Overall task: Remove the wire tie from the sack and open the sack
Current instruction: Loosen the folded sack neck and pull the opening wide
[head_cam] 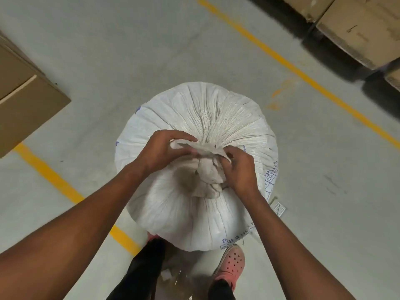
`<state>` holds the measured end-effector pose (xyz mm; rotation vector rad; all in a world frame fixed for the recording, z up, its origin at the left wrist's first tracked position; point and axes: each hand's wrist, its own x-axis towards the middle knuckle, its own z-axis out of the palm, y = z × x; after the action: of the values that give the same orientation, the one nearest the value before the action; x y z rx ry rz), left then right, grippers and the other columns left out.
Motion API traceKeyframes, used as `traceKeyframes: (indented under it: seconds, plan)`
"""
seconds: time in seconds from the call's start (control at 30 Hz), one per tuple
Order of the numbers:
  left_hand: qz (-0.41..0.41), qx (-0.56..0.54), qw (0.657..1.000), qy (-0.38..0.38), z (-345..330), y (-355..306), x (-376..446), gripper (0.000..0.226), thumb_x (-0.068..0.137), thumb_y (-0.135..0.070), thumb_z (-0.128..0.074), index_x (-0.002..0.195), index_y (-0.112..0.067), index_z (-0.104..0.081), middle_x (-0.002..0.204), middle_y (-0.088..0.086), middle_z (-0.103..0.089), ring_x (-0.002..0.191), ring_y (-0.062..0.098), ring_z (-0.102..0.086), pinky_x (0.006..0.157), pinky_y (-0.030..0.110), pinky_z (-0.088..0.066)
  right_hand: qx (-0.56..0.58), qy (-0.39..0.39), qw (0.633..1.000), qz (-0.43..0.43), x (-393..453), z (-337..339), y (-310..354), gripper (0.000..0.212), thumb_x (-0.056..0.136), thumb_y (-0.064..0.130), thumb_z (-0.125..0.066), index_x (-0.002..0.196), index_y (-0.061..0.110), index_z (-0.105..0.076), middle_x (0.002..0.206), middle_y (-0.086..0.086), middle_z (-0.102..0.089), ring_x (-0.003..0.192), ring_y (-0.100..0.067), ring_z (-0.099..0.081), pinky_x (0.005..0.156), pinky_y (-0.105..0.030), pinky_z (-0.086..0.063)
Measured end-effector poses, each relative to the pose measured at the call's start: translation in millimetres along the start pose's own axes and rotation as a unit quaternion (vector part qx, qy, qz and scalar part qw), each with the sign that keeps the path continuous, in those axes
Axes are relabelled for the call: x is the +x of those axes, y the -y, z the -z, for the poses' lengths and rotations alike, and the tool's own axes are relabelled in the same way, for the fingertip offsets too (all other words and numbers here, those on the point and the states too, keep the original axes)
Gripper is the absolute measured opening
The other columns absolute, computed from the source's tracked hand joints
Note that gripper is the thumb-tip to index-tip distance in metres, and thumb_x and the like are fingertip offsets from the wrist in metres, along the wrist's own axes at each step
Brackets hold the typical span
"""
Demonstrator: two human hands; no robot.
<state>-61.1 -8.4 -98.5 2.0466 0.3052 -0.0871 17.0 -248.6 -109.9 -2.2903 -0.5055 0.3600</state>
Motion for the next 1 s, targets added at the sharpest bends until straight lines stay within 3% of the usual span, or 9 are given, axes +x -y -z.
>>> traceKeyframes:
  seconds: [0.07, 0.17, 0.3, 0.47, 0.53, 0.67, 0.8, 0.93, 1.0]
  plan:
    - [0.005, -0.040, 0.999, -0.025, -1.8, -5.6, 13.6, 0.018, 0.091, -0.035, -0.082, 0.098, -0.018, -0.082, 0.095, -0.008, -0.081, 0.093, 0.006, -0.074, 0.089, 0.035, -0.057, 0.070, -0.022, 0.996, -0.048, 13.0, 7.3, 6.9, 0.004, 0.094, 0.020, -0.073, 0.092, 0.016, -0.073, 0.078, 0.005, -0.070, 0.071, -0.013, -0.062, 0.068, -0.035, -0.049]
    - [0.001, -0.063, 0.997, -0.046, -5.0, -21.6, 38.2, 0.023, 0.096, -0.035, -0.077, 0.087, -0.014, -0.078, 0.082, 0.003, -0.077, 0.077, 0.012, -0.069, 0.075, 0.034, -0.051, 0.133, -0.065, 0.985, -0.087, 27.8, 18.5, 15.9, 0.009, 0.094, 0.022, -0.076, 0.095, 0.027, -0.068, 0.078, 0.013, -0.068, 0.070, -0.004, -0.059, 0.067, -0.023, -0.047]
    - [-0.006, -0.036, 0.998, -0.042, -2.3, -35.8, 69.2, 0.025, 0.090, -0.047, -0.080, 0.085, -0.022, -0.078, 0.082, -0.004, -0.078, 0.081, 0.011, -0.072, 0.078, 0.037, -0.053, 0.145, -0.096, 0.983, -0.064, 41.4, 34.9, 17.6, 0.014, 0.095, 0.024, -0.075, 0.107, 0.026, -0.066, 0.087, 0.023, -0.066, 0.077, 0.007, -0.057, 0.070, -0.012, -0.042]
    - [0.007, 0.085, 0.994, -0.074, 1.6, -26.7, 93.4, 0.050, 0.074, -0.082, -0.072, 0.088, -0.034, -0.076, 0.081, -0.006, -0.075, 0.077, 0.017, -0.067, 0.076, 0.047, -0.055, 0.099, -0.066, 0.993, 0.006, 47.8, 56.3, 13.6, 0.039, 0.093, 0.035, -0.078, 0.125, 0.028, -0.058, 0.099, 0.011, -0.061, 0.091, -0.007, -0.059, 0.077, -0.025, -0.049]
    - [0.005, 0.118, 0.989, -0.095, 0.0, -28.0, 100.8, 0.050, 0.075, -0.082, -0.071, 0.094, -0.036, -0.076, 0.084, -0.006, -0.075, 0.083, 0.015, -0.067, 0.078, 0.043, -0.056, 0.028, -0.032, 0.996, 0.081, 50.5, 64.3, 10.3, 0.043, 0.096, 0.035, -0.075, 0.135, 0.029, -0.059, 0.122, 0.004, -0.056, 0.102, -0.014, -0.062, 0.085, -0.031, -0.053]
    - [-0.047, 0.123, 0.983, -0.125, -0.2, -41.0, 117.9, 0.038, 0.083, -0.065, -0.077, 0.104, -0.034, -0.070, 0.088, -0.017, -0.065, 0.087, 0.011, -0.060, 0.082, 0.038, -0.051, -0.156, 0.093, 0.963, 0.199, 63.8, 82.0, 12.5, 0.039, 0.095, 0.020, -0.054, 0.129, 0.034, -0.068, 0.137, -0.005, -0.042, 0.084, -0.019, -0.056, 0.065, -0.029, -0.043]
    - [-0.111, 0.230, 0.950, -0.179, -3.9, -47.3, 113.5, 0.032, 0.088, -0.045, -0.079, 0.109, -0.026, -0.064, 0.109, -0.003, -0.061, 0.101, 0.020, -0.055, 0.087, 0.036, -0.033, -0.258, 0.153, 0.933, 0.201, 72.8, 92.0, 10.8, 0.047, 0.088, 0.025, -0.044, 0.127, 0.029, -0.070, 0.148, -0.007, -0.043, 0.120, -0.031, -0.053, 0.076, -0.031, -0.030]
    - [-0.158, 0.236, 0.942, -0.177, -15.4, -48.6, 80.1, 0.016, 0.095, -0.037, -0.074, 0.099, -0.023, -0.068, 0.076, -0.011, -0.053, 0.071, 0.021, -0.059, 0.067, 0.032, -0.037, -0.224, 0.147, 0.952, 0.151, 80.8, 88.4, 14.4, 0.030, 0.097, 0.032, -0.057, 0.123, 0.047, -0.058, 0.132, -0.001, -0.051, 0.108, -0.028, -0.056, 0.074, -0.033, -0.035]
    - [-0.142, 0.239, 0.954, -0.108, -20.2, -38.8, 66.4, 0.039, 0.092, -0.059, -0.070, 0.115, -0.028, -0.068, 0.088, -0.010, -0.064, 0.080, 0.017, -0.061, 0.068, 0.032, -0.045, -0.173, 0.131, 0.969, 0.119, 86.0, 84.5, 14.8, 0.041, 0.098, 0.025, -0.065, 0.119, 0.058, -0.051, 0.127, -0.002, -0.051, 0.100, -0.026, -0.055, 0.073, -0.036, -0.041]
